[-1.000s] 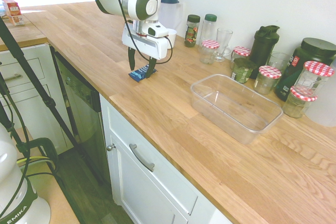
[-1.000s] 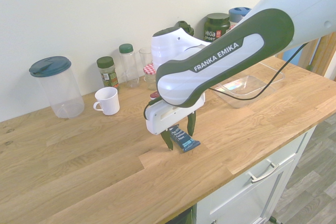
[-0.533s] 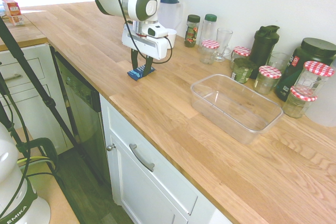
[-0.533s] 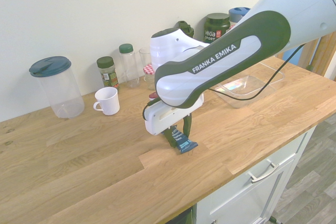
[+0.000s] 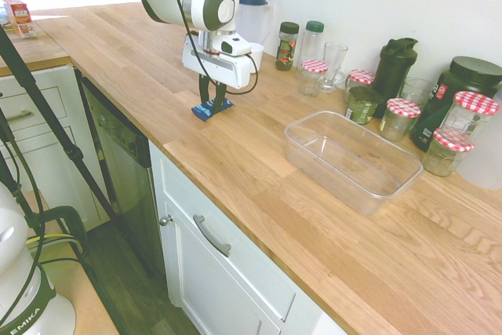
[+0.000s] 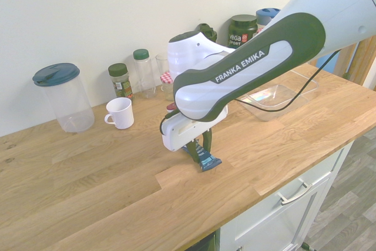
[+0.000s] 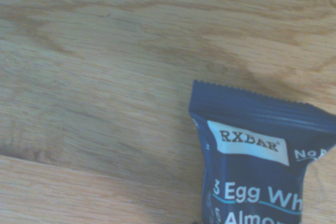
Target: Put the protein bar into the container
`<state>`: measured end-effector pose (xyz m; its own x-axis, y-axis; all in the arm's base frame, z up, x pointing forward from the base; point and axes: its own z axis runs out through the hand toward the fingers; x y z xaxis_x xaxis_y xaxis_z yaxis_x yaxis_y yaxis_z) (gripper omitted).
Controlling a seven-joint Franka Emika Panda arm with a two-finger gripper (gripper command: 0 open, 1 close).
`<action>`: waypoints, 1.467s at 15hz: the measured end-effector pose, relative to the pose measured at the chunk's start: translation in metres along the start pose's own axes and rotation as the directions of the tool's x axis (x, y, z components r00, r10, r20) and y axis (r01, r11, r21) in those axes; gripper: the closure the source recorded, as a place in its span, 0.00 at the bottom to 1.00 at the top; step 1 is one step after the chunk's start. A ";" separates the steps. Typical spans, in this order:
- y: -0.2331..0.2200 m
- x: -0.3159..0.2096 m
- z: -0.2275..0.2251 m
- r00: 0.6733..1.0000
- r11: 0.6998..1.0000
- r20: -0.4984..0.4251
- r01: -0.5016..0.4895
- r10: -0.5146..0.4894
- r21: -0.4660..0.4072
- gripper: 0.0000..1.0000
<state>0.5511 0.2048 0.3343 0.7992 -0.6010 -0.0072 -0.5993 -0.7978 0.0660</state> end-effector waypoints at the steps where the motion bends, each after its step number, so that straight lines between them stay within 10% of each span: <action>1: 0.001 0.000 -0.009 1.000 1.000 -0.011 0.000 0.000 0.012 1.00; 10: 0.140 0.057 -0.181 0.991 0.975 -0.083 -0.087 0.106 0.203 1.00; 22: 0.302 0.170 -0.147 0.972 0.932 0.018 -0.229 0.233 0.282 1.00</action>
<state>0.5126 -0.1316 0.5001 0.6365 -0.7712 -0.0096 -0.7539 -0.6196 -0.2184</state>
